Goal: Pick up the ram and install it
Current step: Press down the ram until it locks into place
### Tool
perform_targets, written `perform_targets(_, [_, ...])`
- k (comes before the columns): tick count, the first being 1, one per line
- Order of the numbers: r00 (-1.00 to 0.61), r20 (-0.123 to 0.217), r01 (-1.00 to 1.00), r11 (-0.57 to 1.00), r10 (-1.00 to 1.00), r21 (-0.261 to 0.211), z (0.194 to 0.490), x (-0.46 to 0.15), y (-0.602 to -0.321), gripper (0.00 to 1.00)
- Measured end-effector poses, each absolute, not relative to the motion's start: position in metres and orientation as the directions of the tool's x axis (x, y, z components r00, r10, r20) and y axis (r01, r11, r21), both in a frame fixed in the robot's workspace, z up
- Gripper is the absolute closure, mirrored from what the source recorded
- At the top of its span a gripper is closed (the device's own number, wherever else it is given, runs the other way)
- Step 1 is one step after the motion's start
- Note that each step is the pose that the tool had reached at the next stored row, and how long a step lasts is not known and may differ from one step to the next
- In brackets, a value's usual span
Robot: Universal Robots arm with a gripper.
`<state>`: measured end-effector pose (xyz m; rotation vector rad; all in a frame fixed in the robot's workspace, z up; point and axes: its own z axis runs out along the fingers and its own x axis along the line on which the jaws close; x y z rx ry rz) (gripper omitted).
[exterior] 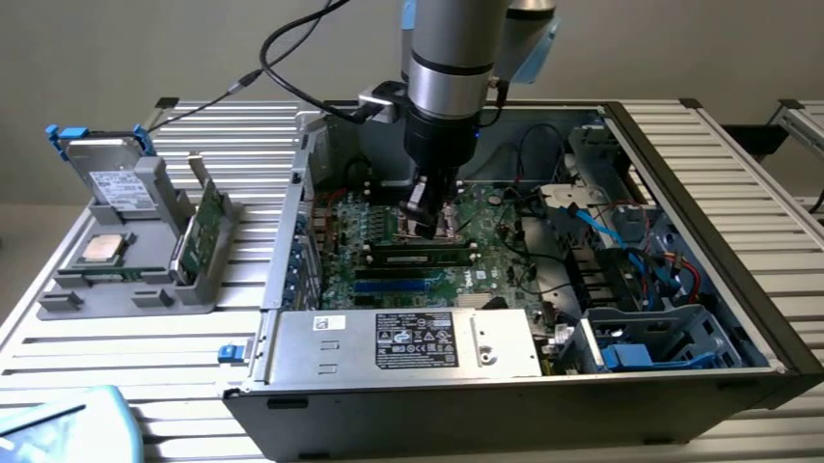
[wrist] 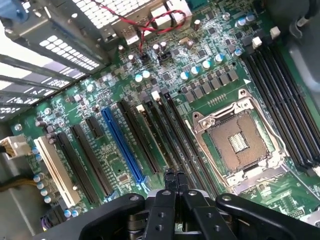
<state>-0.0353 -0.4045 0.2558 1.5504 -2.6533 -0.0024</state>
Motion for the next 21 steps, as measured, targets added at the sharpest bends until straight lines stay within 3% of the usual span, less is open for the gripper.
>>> perform_targets(21, [-0.741,0.058,-0.668,0.743,-0.669,0.036,0.2559,-0.0353,-0.4045,0.89])
